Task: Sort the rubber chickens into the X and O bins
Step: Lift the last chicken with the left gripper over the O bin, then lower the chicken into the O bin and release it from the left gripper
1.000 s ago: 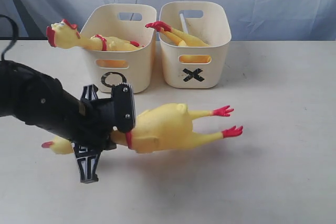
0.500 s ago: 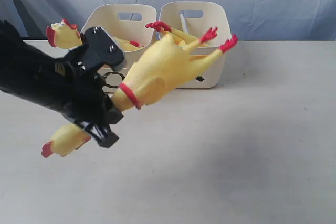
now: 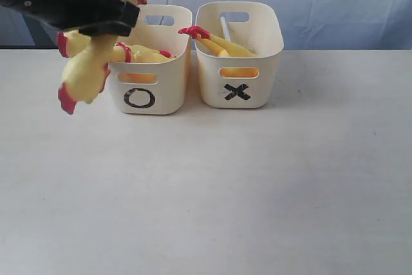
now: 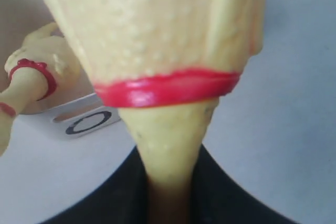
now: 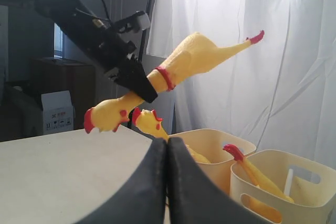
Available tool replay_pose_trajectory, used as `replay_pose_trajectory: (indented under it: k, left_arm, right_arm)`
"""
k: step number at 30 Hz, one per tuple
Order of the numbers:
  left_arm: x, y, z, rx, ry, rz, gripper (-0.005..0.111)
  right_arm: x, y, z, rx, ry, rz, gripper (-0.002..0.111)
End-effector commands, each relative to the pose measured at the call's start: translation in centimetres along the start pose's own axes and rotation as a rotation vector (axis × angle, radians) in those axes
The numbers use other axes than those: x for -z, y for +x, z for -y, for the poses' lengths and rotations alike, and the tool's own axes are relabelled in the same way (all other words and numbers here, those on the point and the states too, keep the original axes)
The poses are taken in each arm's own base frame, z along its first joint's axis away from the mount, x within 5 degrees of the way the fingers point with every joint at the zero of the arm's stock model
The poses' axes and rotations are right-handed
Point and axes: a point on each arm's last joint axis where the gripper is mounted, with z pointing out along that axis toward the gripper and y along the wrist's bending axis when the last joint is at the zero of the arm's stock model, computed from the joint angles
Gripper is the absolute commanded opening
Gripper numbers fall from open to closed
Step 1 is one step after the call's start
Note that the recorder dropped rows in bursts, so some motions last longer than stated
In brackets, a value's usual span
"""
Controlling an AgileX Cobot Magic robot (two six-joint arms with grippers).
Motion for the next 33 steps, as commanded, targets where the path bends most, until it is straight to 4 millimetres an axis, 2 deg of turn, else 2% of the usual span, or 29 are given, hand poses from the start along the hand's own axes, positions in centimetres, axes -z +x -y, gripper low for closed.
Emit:
replay_pose_trajectory:
  k: [1,4,7,12,20,25,33]
  left_arm:
    - [-0.6,-1.8,-0.4,0.1,0.045,-0.013,0.0]
    - [-2.3,-2.4,-1.4,0.151,0.047,-0.108,0.0]
    - [-3.4,-3.4,-2.3,0.203,0.05,-0.124,0.0]
    - [-5.2,-4.8,-3.5,0.32,0.147,-0.182,0.0]
    - [-7.6,-5.8,-6.5,0.607,0.239,-0.241,0.0]
    - [-7.9,-6.8,-6.4,0.722,0.372,-0.192,0.0]
    - [-9.0,-6.9,-6.4,0.784,0.424,-0.187,0.0]
  right_arm:
    - [0.0,0.1,0.0,0.007,0.008,-0.003,-0.001]
    - [0.0,0.1,0.0,0.007,0.008,-0.003,-0.001]
    - [0.0,0.1,0.0,0.007,0.008,-0.003,-0.001]
    - [0.0,0.1,0.0,0.007,0.006,-0.002,-0.001]
    - [0.0,0.1,0.0,0.007,0.006,-0.002,-0.001]
    - [0.0,0.1,0.0,0.007,0.006,-0.002,-0.001]
    - [0.0,0.1,0.1,0.007,0.01,-0.003,-0.001]
